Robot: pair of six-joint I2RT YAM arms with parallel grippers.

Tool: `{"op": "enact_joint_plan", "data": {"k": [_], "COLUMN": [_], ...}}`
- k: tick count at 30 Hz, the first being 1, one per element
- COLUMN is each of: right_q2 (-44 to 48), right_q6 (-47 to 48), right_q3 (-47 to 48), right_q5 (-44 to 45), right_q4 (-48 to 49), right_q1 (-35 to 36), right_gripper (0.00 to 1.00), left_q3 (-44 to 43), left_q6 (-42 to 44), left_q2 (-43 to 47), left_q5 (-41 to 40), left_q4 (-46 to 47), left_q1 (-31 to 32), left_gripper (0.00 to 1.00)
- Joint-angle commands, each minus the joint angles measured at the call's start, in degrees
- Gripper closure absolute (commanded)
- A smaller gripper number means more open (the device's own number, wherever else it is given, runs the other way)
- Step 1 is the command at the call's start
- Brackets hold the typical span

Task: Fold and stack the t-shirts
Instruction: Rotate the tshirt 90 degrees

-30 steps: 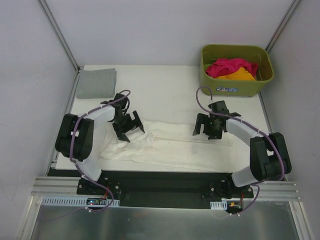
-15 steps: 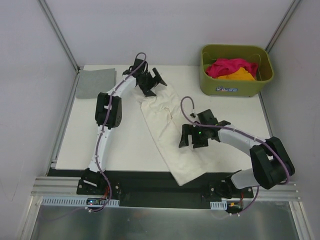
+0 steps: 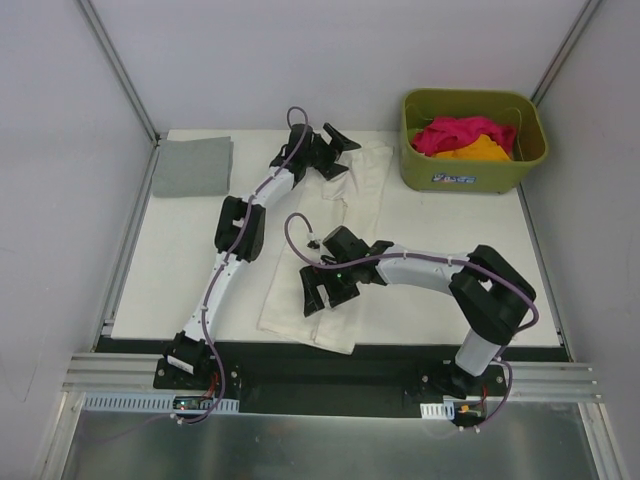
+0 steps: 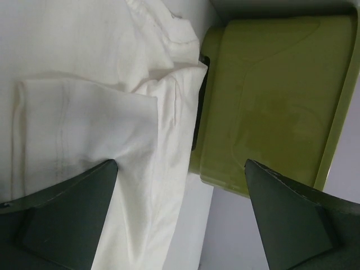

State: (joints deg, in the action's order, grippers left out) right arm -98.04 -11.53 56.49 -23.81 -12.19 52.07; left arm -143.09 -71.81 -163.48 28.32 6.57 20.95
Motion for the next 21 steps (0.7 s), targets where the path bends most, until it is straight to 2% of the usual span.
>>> {"op": "enact_joint_plan", "data": {"k": [1, 7, 15, 21], "right_q2": [3.11, 11.46, 23.76, 34.66], "right_q6": [-0.51, -2.53, -4.11, -8.59], "right_q3": [0.56, -5.68, -6.92, -10.60], "right_q5": [2.89, 4.21, 10.62, 22.13], "right_q4": [-4.86, -7.06, -9.96, -9.87], "right_q1": [0.22, 0.31, 0.22, -0.04], "right_gripper": [0.03, 0.03, 0.03, 0.03], "left_q3": [0.70, 2.46, -2.90, 4.21], "left_q6": [6.86, 11.96, 15.56, 24.25], "left_q2": [2.37, 6.85, 9.66, 26.08], "left_q5": [-10.55, -21.44, -19.00, -20.06], "left_q4": [-2.16, -10.69, -10.35, -10.78], "left_q1": [-0.82, -3.11, -3.72, -3.55], "left_gripper": [0.01, 0.01, 0.01, 0.01]}}
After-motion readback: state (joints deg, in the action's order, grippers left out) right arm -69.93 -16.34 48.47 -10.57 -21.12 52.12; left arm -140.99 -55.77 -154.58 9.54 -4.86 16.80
